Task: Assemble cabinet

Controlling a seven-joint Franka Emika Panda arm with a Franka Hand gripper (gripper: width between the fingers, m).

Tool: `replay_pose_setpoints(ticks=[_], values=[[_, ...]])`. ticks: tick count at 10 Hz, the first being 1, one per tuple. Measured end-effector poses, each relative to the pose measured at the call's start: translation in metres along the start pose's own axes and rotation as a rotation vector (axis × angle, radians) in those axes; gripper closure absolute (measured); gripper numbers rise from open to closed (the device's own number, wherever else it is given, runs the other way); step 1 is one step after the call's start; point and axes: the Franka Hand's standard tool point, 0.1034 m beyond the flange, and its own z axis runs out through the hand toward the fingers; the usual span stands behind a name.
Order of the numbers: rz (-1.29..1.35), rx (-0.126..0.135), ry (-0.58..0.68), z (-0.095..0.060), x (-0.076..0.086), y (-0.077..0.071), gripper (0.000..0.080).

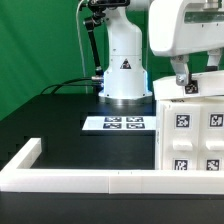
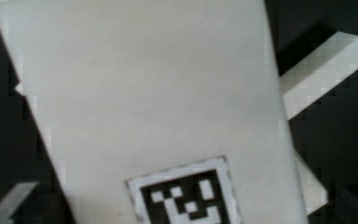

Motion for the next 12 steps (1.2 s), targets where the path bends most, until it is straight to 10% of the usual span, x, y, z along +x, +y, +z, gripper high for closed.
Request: replay_pose_setpoints(ticks=[1, 12], values=[[0.001, 0.000, 0.000, 0.0000, -0.0005, 0.0007, 0.0248], [0.693, 0.000, 0.003, 0.0010, -0.0014, 0.0019, 0.0243]])
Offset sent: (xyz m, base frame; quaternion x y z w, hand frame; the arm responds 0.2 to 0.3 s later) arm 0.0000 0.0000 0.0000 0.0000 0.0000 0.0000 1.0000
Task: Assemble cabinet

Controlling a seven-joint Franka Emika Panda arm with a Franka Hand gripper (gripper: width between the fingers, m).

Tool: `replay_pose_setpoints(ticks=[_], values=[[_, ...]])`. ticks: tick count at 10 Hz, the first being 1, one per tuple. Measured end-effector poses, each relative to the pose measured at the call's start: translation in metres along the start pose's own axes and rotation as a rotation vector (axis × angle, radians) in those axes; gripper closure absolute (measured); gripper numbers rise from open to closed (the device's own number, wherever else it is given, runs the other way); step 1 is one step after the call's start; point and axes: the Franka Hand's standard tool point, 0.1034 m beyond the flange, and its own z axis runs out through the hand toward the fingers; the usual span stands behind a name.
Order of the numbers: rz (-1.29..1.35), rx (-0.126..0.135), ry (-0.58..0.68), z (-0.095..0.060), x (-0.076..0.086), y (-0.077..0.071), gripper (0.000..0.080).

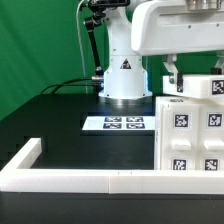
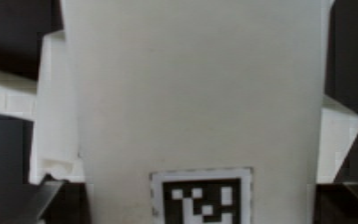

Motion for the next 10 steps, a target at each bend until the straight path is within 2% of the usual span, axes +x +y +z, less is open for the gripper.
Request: replay_pose_setpoints(ticks=[7, 10], values=[[0.795, 0.007, 0.007, -0.0001, -0.0004, -0.0059, 0.0242], [0.967, 0.014, 0.004, 0.0001, -0.0003, -0.0055, 0.0242]])
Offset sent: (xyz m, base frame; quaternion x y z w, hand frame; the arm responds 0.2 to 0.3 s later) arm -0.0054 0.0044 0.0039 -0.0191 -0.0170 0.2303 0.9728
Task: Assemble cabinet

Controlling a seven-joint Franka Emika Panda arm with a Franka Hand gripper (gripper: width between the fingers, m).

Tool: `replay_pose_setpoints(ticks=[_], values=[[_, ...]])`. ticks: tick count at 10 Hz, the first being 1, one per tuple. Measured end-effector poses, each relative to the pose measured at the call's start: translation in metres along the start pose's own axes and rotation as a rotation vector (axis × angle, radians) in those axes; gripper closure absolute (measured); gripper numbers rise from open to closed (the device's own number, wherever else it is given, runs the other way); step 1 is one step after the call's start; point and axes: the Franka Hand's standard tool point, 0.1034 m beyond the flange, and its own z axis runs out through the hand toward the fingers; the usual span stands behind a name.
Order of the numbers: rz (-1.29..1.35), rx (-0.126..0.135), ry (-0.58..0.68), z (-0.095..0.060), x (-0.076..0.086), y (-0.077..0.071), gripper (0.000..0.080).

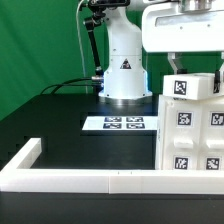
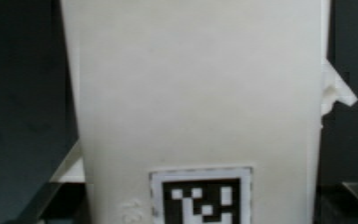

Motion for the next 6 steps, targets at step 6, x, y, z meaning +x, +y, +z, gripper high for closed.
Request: replay_pose_setpoints(ticks=[6], values=[[0.543, 0.038, -0.004, 0.0004, -0.0003, 0.0006, 0.0242]])
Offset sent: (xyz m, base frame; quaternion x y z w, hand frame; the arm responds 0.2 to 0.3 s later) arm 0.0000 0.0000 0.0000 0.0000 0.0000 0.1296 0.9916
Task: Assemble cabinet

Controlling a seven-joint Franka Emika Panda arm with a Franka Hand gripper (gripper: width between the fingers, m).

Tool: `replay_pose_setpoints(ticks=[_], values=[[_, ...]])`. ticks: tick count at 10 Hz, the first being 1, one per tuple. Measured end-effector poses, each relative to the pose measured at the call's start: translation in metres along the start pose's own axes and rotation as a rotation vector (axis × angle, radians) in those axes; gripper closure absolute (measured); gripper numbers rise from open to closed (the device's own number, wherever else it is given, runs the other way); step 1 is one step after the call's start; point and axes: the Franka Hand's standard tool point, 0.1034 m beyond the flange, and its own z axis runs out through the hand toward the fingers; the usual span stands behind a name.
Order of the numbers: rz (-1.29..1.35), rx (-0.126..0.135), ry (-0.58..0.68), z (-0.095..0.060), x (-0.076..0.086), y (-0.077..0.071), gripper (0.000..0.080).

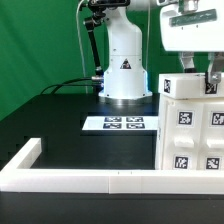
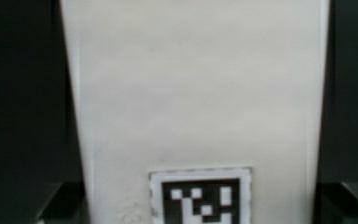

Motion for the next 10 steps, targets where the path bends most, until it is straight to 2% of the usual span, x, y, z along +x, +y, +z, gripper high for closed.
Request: replay_pose_setpoints(ticks=[1, 6, 9, 10], values=[[0.101, 0.011, -0.002, 0.0003, 0.0009, 0.0006, 0.0242], [0.533, 0.029, -0.044, 0.0023, 0.0062, 0.0012, 0.0242], [0.628, 0.028, -0.087, 0.0025, 0.0063, 0.0009, 0.0242], [0.625, 0.026, -0.089, 0.0037, 0.0032, 0.0010, 0.0144]])
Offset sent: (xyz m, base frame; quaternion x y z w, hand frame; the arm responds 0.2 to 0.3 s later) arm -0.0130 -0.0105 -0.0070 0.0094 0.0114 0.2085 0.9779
